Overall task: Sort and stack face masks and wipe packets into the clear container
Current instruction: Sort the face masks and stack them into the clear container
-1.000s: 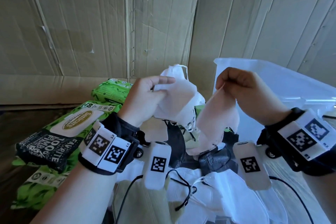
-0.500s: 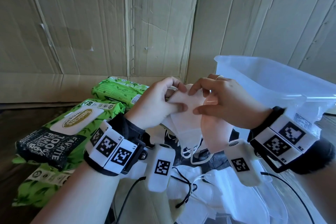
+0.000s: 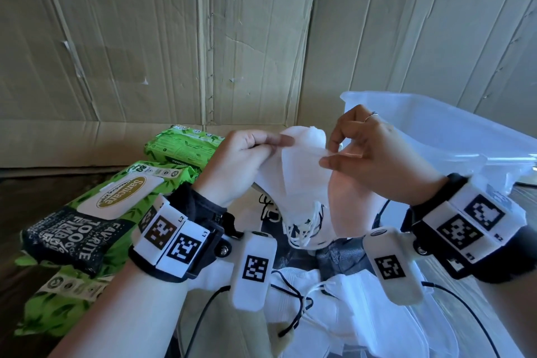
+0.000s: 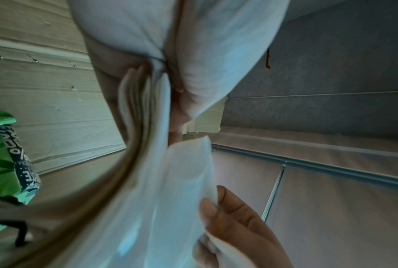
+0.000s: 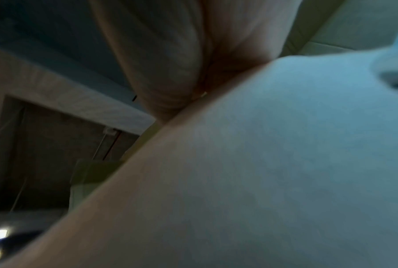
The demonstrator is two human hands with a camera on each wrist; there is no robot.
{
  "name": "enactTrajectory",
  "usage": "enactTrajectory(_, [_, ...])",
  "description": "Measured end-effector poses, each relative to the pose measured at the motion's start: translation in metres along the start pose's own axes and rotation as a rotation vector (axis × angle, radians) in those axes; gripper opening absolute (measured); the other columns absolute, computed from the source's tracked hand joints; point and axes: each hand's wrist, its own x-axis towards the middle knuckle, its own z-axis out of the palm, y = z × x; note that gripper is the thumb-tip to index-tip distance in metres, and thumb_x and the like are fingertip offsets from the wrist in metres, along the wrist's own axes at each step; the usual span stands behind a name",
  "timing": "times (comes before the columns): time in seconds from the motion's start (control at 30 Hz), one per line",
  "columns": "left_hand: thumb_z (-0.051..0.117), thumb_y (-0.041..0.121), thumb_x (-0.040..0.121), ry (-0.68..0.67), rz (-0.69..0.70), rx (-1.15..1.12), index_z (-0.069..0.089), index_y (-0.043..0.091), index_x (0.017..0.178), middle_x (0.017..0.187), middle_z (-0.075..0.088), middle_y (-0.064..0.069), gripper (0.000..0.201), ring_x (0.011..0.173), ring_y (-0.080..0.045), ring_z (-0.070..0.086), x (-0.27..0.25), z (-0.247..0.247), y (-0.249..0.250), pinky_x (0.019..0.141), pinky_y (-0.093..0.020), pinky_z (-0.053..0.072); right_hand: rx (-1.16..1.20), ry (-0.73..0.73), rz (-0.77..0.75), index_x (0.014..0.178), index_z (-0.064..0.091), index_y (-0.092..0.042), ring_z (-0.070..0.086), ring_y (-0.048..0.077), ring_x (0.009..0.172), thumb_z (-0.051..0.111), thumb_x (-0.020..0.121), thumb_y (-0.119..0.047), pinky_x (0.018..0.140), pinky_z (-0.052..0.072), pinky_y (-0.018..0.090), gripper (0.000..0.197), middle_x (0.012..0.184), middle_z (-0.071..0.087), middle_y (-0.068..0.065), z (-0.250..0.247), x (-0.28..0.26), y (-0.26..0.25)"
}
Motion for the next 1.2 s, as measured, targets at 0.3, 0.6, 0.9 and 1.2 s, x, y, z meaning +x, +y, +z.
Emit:
enactTrajectory(0.3, [0.06,0.053,0.075,0.024,0.119,-0.089,0.074,0.028,0.073,0.078,0.069,0.002,0.028,0.073,-0.01,0.061,-0.005,-0.002,0.006,0.066,-0.021,0.044,0.563,0.008,0.114,0.065,0.035,-0.014,0.031,0.001,0.04,0.059,0.087,-0.008,0.04,0.026,0.013,0.033,0.043,0.036,-0.012,0.003,0.0,-0.002])
enactTrajectory(0.6, [0.068,0.006,0.081,-0.014,0.16,-0.063,0.069,0.02,0.071,0.06,0.068,0.011,0.017,0.054,0.0,0.058,-0.004,0.002,0.003,0.052,-0.014,0.045,0.206,0.081,0.09,0.095,0.044,-0.052,0.043,-0.004,0.071,0.07,0.064,-0.046,0.066,0.035,0.015,0.041,0.084,0.042,-0.008,0.011,-0.002,-0.005])
enactTrajectory(0.9, [0.062,0.061,0.077,0.057,0.097,0.091,0.07,0.011,0.072,0.071,0.048,0.013,0.051,0.072,-0.008,0.056,0.001,0.0,-0.004,0.07,-0.024,0.038,-0.043,0.217,0.099,0.067,0.057,-0.017,0.044,0.02,0.072,0.077,0.07,-0.024,0.061,0.027,0.028,0.022,0.078,0.047,0.003,0.005,0.004,0.003])
enactTrajectory(1.2, [0.046,0.076,0.064,0.121,-0.112,-0.094,0.075,0.022,0.074,0.094,0.073,-0.004,0.062,0.091,-0.022,0.066,0.002,0.003,0.003,0.08,-0.038,0.048,-0.01,0.16,-0.053,0.071,0.065,-0.032,0.043,0.008,0.065,0.074,0.071,-0.034,0.061,0.033,0.022,0.009,0.071,0.047,-0.003,0.021,-0.004,-0.01])
